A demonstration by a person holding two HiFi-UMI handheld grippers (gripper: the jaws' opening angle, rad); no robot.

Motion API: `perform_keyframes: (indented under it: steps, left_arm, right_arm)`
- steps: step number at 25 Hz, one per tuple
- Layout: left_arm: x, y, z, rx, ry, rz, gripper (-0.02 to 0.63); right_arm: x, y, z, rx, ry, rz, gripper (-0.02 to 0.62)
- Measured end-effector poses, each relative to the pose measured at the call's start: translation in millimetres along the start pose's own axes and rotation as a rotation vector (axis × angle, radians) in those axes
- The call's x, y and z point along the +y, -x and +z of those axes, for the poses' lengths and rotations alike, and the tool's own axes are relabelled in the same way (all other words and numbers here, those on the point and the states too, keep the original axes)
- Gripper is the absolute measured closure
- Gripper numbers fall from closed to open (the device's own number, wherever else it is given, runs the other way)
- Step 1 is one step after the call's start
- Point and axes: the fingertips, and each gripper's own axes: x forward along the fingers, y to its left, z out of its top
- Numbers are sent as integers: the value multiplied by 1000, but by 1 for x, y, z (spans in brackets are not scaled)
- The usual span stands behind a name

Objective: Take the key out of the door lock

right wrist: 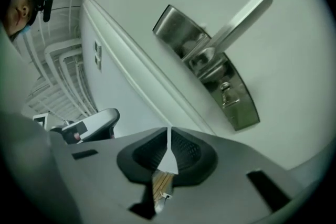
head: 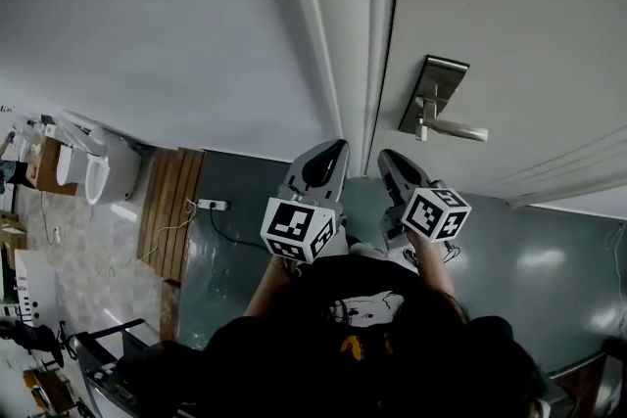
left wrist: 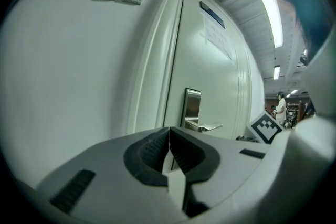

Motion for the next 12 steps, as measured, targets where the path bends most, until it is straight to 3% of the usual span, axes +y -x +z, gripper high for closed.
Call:
perform_keyframes:
  steps: [3,5,12]
  left_arm:
    - [-8,-16,5,3,-14,-72,597]
    - [-14,-25,3,12,-20,-117,597]
    - [-30,-44,2,30,-32,-238,597]
  right_arm:
    - [-18,11,12,-58,-42,-64,581]
    - [-32,18,16,-89,-80,-101,520]
    - [-71,42,36,-258,-327,-160,472]
